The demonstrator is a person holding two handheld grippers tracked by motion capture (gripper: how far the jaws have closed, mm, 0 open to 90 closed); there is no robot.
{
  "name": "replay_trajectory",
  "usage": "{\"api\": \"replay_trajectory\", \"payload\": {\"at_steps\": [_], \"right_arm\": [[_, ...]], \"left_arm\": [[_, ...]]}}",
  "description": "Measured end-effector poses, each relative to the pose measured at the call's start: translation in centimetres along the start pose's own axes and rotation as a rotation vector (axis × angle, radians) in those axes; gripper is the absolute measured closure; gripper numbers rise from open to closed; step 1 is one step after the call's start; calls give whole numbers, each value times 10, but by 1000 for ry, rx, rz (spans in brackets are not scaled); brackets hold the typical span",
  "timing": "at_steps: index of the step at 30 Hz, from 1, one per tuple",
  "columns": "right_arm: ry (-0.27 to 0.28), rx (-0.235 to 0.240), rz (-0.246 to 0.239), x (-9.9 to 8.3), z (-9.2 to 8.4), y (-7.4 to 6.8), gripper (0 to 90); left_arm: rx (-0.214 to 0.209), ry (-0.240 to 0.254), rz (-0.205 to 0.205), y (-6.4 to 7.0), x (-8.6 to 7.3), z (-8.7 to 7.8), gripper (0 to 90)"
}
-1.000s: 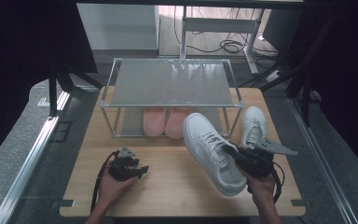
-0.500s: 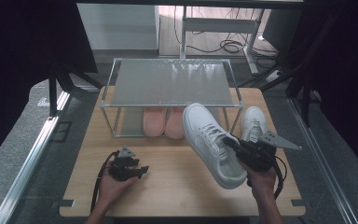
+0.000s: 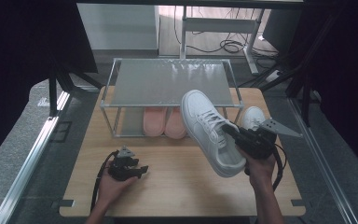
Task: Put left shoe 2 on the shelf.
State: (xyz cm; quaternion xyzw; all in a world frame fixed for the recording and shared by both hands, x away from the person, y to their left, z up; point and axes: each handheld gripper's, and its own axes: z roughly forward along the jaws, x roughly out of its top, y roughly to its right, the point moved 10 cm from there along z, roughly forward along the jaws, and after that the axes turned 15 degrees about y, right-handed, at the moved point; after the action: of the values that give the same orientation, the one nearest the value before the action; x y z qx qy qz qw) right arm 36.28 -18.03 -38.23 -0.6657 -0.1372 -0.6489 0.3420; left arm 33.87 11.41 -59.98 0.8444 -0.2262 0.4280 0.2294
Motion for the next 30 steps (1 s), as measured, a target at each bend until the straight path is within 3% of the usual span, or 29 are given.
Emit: {"api": "replay_trajectory", "payload": {"at_steps": [13,30], "right_arm": [[46,-16,14,16,20,5,823],[65,-39,43,27,47,14,823]], "left_arm": [[-2,-5,0,0,-1,1,462],[-3,-6,1,0,-1,1,461]]}}
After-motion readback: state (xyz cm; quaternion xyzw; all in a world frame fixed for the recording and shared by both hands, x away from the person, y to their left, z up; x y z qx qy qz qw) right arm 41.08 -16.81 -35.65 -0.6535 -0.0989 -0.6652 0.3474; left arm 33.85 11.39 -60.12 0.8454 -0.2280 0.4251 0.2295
